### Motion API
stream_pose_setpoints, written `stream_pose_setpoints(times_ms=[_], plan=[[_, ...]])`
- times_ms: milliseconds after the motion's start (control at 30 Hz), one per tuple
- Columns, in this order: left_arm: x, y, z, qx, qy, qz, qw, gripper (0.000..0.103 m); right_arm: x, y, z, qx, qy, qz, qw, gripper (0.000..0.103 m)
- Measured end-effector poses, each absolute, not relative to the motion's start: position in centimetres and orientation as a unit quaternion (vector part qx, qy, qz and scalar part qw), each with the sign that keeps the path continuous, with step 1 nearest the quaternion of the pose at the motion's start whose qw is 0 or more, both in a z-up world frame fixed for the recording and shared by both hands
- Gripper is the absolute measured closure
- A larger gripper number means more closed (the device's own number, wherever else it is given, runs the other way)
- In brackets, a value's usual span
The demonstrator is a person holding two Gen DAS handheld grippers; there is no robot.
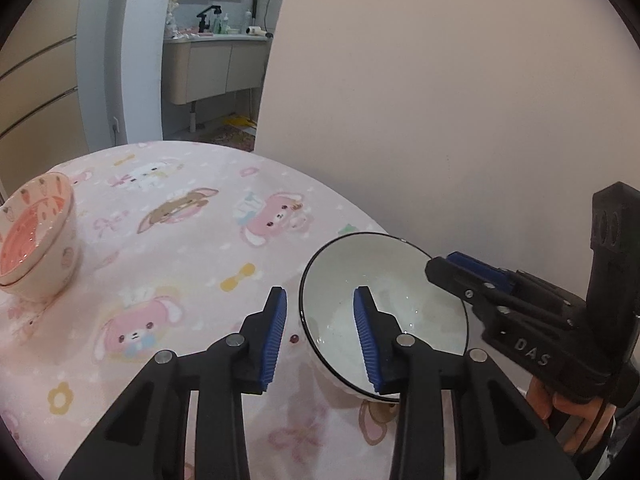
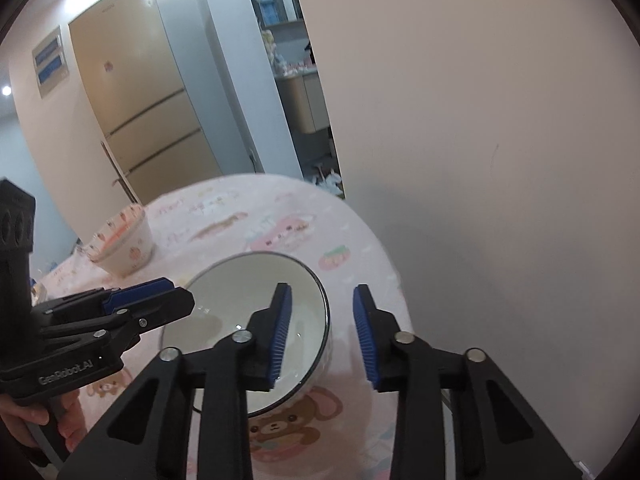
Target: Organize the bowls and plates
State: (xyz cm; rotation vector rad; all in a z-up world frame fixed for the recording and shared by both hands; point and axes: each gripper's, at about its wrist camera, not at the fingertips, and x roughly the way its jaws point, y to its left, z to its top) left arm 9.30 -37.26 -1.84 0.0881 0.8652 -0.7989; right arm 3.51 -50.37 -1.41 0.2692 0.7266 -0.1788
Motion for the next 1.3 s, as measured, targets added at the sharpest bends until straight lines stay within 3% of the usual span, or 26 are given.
stream_pose_setpoints(times_ms=[500,700,1033,1300], plan=[[11.8,-39.9,-6.1,0.064,0.488,-0.404,0.771,0.065,5.6,-50.3,-4.4,0.166,0.422,-0.070,0.889,0.083],[11.9,-39.8,-6.2,0.070,0.490,-0.406,0.768,0.074,5.9,-50.2,-3.8,0.164,0.424,-0.068,0.888,0.090],[12.1,-32.6,-2.0,0.060,0.477,-0.379,0.790,0.076,6.4,-43.7,-0.1,0.129,0.398,0.004,0.908,0.091],[11.2,-24.5,-1.6,0.043,0.478,-0.315,0.819,0.076,7.8,-36.6,-0.9,0.105,0.412,0.063,0.903,0.091]])
